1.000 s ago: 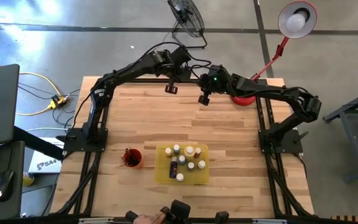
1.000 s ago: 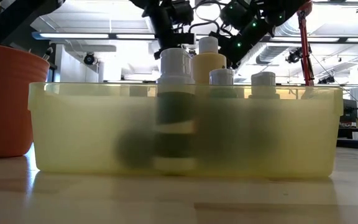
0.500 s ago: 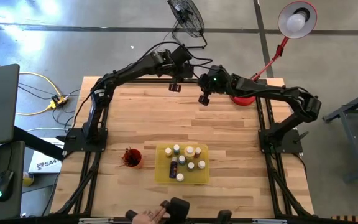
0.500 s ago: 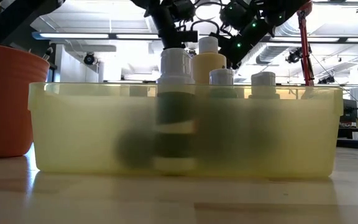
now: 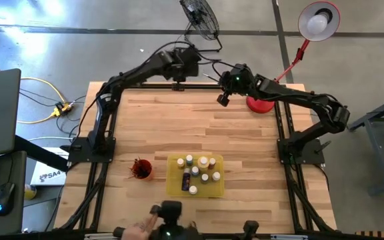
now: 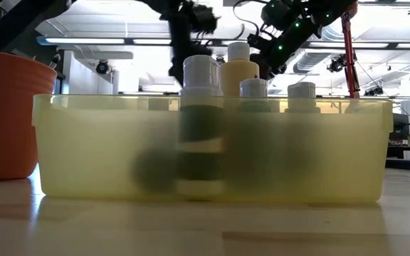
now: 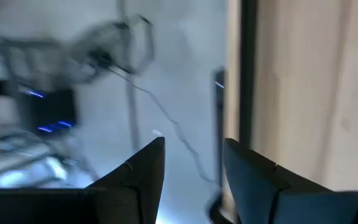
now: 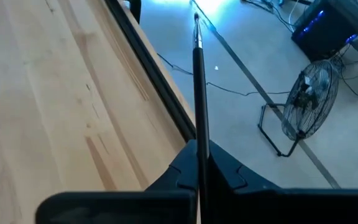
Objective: Pick & Place Paint Supplies
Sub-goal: Put the silver paint brush into the orange cup
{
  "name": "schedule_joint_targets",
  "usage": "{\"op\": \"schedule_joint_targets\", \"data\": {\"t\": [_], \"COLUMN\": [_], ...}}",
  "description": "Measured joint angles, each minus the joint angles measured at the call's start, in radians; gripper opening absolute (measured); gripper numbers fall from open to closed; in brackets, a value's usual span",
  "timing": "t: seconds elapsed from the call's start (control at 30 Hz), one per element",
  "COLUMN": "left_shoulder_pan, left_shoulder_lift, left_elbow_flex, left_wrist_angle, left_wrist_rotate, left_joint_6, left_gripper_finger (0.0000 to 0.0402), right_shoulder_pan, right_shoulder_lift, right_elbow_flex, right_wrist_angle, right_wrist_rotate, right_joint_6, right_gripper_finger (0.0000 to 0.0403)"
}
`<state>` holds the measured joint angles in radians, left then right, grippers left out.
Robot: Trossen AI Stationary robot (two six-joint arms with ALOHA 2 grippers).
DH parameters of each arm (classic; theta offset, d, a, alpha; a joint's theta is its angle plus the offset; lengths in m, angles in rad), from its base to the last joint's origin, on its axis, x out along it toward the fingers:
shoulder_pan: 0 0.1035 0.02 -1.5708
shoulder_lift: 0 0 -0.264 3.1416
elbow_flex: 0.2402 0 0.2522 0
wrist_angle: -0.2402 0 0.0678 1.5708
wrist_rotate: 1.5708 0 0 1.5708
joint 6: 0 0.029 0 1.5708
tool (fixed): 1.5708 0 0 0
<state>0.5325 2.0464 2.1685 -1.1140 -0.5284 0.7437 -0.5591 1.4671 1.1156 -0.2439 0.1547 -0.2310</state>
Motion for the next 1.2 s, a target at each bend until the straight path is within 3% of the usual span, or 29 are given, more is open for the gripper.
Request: {"op": "schedule_joint_targets", "data": {"t": [0.17,0.4,0.5,0.7,0.83,1.0,1.13,1.2], "left_shoulder_pan": [0.118,0.303,0.373,0.46,0.468,0.42,0.341,0.28], "left_shoulder_lift": [0.0,-0.002,-0.007,-0.045,-0.112,-0.254,-0.41,-0.481], "left_elbow_flex": [0.0,-0.042,-0.054,-0.056,-0.058,-0.075,-0.203,-0.279], "left_wrist_angle": [-0.148,-0.143,-0.131,-0.124,-0.15,-0.128,-0.034,0.052], "left_wrist_rotate": [0.22,0.842,0.992,1.1,1.111,1.138,1.168,1.118], "left_joint_6": [-0.077,-0.123,-0.151,-0.223,-0.218,-0.218,-0.226,-0.218], "left_gripper_finger": [0.0158,0.0158,0.0158,0.0158,0.0158,0.0158,0.0158,0.0158], "right_shoulder_pan": [0.0,-0.005,-0.009,-0.024,-0.027,-0.026,-0.026,-0.026], "right_shoulder_lift": [-0.007,-0.031,-0.049,-0.078,-0.102,-0.12,-0.12,-0.12], "right_elbow_flex": [0.0,0.0,0.0,0.0,0.0,0.0,0.0,0.0], "right_wrist_angle": [-0.016,-0.025,-0.033,-0.043,-0.041,-0.025,-0.001,0.023], "right_wrist_rotate": [-0.001,-0.004,-0.007,-0.005,-0.005,-0.033,-0.078,-0.111], "right_joint_6": [0.001,0.072,0.076,0.098,0.1,0.108,0.111,0.105], "right_gripper_finger": [0.0003,0.0003,0.0003,0.0003,0.0003,0.0003,0.0003,0.0003]}}
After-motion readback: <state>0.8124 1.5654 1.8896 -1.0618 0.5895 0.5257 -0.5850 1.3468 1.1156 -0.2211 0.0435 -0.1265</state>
